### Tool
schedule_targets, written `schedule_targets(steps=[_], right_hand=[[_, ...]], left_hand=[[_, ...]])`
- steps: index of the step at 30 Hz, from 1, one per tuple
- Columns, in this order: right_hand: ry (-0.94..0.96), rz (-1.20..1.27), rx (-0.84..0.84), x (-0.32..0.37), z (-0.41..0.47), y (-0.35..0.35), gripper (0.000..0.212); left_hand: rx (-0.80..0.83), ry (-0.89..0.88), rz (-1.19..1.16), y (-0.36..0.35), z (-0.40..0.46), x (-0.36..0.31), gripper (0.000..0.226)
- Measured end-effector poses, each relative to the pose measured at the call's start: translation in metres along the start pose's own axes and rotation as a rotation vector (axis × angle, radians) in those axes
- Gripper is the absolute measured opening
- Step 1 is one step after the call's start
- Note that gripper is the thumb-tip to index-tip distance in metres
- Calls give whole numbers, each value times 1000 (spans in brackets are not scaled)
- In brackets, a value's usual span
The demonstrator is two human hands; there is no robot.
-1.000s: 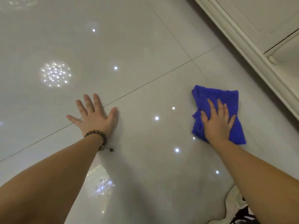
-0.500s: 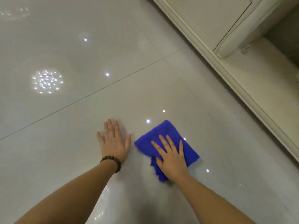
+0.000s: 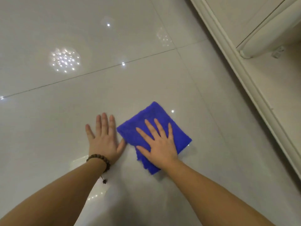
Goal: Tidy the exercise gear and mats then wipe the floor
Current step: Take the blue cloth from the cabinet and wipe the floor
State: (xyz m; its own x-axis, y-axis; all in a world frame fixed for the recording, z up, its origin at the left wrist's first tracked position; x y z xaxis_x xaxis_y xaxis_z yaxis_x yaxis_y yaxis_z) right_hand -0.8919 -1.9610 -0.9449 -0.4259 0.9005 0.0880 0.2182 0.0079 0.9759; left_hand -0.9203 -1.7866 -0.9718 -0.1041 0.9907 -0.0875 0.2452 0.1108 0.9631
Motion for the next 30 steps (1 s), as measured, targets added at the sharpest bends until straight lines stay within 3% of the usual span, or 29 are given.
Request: schedule_targets(steps=[2, 4, 6, 8, 11, 13, 17, 18, 20, 22, 24, 26, 28, 30], right_hand=[[-68, -35, 17, -61, -8, -2, 63], [-330, -64, 51, -156, -18, 0, 70], [-551, -82, 215, -227, -33, -2, 69], [-712, -14, 245, -250, -24, 5, 71], [-932, 162, 125, -229, 27, 19, 67], [-811, 126, 15, -173, 77, 24, 63], [-190, 12, -53, 10, 118, 16, 62], [-38, -8, -30, 35, 113, 13, 62], [126, -29, -30, 22, 108, 15, 59], [-59, -24, -104, -60, 105, 24, 55], [-486, 57, -93, -167, 87, 28, 55], [-773, 163, -79, -209, 62, 27, 55], [-794, 180, -127, -176, 54, 24, 54], [-590, 129, -215, -95, 51, 19, 55]], left_hand=[[14, 6, 14, -2, -1, 1, 88], [3, 13, 28, 0, 1, 2, 88], [20, 7, 18, -1, 0, 1, 87], [-3, 4, 11, -1, 0, 2, 87], [-12, -4, -13, -1, 1, 3, 86], [-33, -3, -24, -1, -1, 5, 85], [-45, 0, -19, -1, 0, 7, 82], [-42, 0, -20, -2, 0, 7, 81], [-49, -3, -28, 0, -1, 6, 81], [-53, -3, -29, 1, -1, 6, 82], [-63, -3, -26, 2, -2, 5, 82], [-67, -1, -29, 2, -2, 5, 82], [-58, 3, -27, 1, -2, 5, 82], [-52, 6, -21, 2, -1, 4, 82]])
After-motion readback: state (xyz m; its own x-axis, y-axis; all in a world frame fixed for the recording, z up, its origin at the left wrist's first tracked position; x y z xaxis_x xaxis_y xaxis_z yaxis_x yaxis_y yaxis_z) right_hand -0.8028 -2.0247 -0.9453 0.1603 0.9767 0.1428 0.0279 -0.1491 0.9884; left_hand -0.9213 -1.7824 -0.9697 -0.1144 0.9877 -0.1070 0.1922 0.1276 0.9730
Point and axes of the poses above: each hand's wrist, its own z-axis towards the middle knuckle, its own y-axis out of the back of the hand, x = y × z, the point moved 10 cm from there along z, towards the middle knuckle, and after that the axes turned 9 degrees about -y, right-handed, at the moved point
